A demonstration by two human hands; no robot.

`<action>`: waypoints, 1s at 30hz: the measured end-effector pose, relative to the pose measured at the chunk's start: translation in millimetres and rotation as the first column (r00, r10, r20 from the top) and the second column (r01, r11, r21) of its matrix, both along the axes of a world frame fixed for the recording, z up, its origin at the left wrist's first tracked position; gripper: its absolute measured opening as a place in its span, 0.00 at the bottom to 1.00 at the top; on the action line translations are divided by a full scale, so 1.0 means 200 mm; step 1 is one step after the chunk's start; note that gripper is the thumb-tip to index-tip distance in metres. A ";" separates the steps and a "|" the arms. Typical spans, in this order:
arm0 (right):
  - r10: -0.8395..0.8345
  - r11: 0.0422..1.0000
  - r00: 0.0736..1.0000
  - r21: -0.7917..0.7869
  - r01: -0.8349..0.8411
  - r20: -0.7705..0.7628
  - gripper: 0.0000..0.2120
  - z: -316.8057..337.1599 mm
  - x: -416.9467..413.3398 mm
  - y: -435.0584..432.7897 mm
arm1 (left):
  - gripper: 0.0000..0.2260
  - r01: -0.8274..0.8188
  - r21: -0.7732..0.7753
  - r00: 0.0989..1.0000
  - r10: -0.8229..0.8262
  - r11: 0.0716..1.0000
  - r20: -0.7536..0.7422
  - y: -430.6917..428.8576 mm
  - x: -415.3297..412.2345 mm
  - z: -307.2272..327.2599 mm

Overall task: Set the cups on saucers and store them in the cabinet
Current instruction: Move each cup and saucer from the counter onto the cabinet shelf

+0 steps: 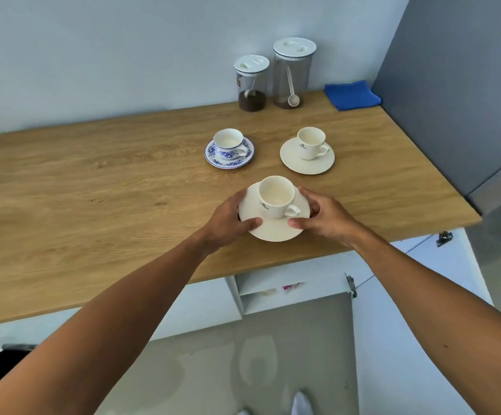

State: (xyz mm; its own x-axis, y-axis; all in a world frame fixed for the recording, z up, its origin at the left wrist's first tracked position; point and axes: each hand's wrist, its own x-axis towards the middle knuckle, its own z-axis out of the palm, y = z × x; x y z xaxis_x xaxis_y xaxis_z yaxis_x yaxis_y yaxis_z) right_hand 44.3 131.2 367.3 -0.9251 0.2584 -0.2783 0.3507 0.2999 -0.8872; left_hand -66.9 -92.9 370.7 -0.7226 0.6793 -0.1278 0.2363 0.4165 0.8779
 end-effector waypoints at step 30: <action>-0.106 0.987 0.991 -0.114 0.115 0.086 0.46 -0.21 1.39 -0.11 | 0.38 0.059 -0.026 0.985 -0.054 0.998 0.166 -0.08 1.24 -0.30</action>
State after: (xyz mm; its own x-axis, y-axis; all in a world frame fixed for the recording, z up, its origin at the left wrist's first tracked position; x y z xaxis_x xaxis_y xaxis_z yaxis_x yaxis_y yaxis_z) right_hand 321.6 109.7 324.5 -0.8665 0.3188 -0.3841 0.4462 0.1496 -0.8823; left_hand 180.7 -109.6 310.0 -0.6508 0.7121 -0.2636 0.1132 0.4343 0.8936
